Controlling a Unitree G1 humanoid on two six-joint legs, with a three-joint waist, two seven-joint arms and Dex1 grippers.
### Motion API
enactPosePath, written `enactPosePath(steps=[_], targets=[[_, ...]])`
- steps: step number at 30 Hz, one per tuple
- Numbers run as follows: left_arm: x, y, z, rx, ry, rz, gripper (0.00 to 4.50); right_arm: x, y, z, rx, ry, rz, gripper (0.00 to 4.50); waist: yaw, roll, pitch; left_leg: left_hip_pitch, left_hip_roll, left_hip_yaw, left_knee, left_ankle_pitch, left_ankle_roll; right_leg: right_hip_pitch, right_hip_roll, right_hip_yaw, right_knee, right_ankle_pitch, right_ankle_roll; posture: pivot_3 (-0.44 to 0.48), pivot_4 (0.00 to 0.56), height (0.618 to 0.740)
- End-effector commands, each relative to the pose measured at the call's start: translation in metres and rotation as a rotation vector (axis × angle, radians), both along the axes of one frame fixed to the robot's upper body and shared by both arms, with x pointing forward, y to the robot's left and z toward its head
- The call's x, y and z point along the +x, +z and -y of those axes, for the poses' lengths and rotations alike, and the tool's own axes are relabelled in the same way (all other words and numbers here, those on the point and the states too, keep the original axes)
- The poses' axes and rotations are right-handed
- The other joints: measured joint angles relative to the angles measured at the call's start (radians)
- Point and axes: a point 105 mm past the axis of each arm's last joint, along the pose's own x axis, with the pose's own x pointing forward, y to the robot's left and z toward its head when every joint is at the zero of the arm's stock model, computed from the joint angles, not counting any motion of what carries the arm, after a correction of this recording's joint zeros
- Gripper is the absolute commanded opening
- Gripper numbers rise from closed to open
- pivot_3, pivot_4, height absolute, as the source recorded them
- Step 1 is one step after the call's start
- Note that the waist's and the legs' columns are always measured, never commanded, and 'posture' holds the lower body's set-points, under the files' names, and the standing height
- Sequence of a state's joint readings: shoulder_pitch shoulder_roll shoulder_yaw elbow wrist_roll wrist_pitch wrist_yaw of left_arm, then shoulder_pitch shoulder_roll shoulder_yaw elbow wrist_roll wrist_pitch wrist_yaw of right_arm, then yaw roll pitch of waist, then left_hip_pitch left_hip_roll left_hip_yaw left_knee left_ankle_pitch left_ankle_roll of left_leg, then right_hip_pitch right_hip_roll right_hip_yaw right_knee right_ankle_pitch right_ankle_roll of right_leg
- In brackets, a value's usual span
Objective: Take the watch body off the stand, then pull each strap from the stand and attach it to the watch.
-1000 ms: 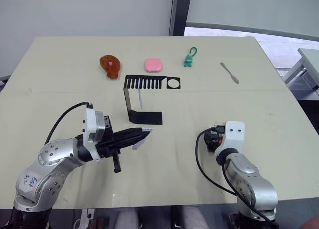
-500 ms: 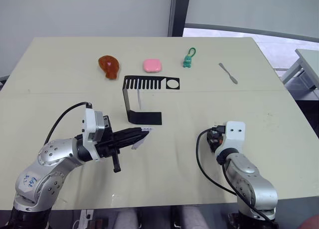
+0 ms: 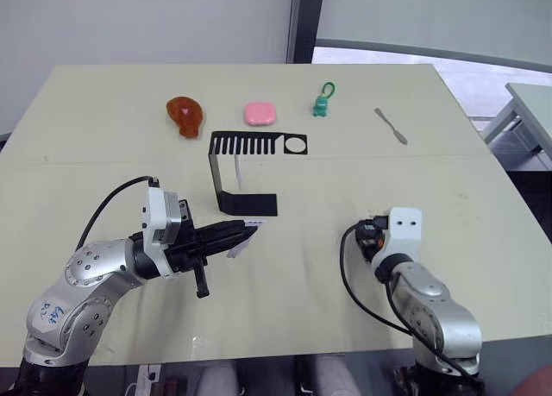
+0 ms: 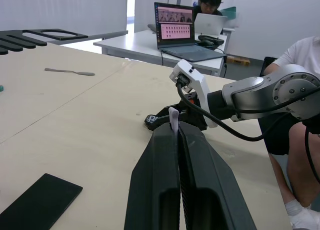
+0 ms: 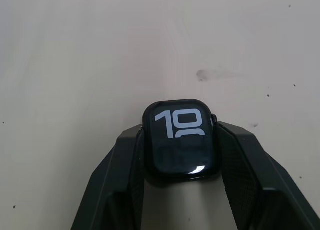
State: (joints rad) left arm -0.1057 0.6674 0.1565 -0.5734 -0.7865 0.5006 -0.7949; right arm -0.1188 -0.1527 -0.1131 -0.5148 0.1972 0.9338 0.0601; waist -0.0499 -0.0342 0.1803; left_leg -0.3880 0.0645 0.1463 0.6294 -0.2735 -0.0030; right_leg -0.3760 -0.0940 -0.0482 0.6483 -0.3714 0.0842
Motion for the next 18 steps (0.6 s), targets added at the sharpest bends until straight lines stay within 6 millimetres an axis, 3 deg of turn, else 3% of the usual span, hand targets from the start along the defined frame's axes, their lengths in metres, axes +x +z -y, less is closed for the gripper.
enactPosePath(steps=[1,4,9,18], targets=[[-0.003,0.011,-0.008,0.017,0.011,0.059,0.00,0.007,0.022,0.003,-0.038,0.141,0.072,1.60,-0.002,0.003,0.002,0.000,0.000,0.000,0.000,0.000,0.000,0.000,0.000,0.000,0.000,0.000,0.000,0.000,0.150,0.740],[-0.006,0.012,-0.018,0.061,0.004,0.061,0.00,0.014,0.036,0.001,0.080,0.277,0.045,1.60,-0.006,0.006,0.004,-0.001,0.000,0.000,0.000,0.000,0.001,-0.001,0.000,0.000,-0.001,0.000,0.000,0.000,0.150,0.740],[-0.001,0.007,-0.035,0.194,0.012,0.107,0.00,0.003,0.061,-0.030,0.336,0.634,-0.059,1.60,-0.003,0.009,0.006,-0.001,0.001,0.000,-0.001,0.000,0.001,-0.001,0.001,-0.001,-0.002,0.000,0.000,0.000,0.150,0.740],[-0.004,0.005,-0.021,0.304,-0.069,0.229,0.00,-0.026,0.069,-0.076,0.640,1.010,-0.413,1.60,-0.001,0.009,0.006,-0.004,0.000,0.000,0.000,-0.002,0.004,-0.001,-0.001,-0.001,-0.004,0.000,0.001,0.000,0.150,0.740]])
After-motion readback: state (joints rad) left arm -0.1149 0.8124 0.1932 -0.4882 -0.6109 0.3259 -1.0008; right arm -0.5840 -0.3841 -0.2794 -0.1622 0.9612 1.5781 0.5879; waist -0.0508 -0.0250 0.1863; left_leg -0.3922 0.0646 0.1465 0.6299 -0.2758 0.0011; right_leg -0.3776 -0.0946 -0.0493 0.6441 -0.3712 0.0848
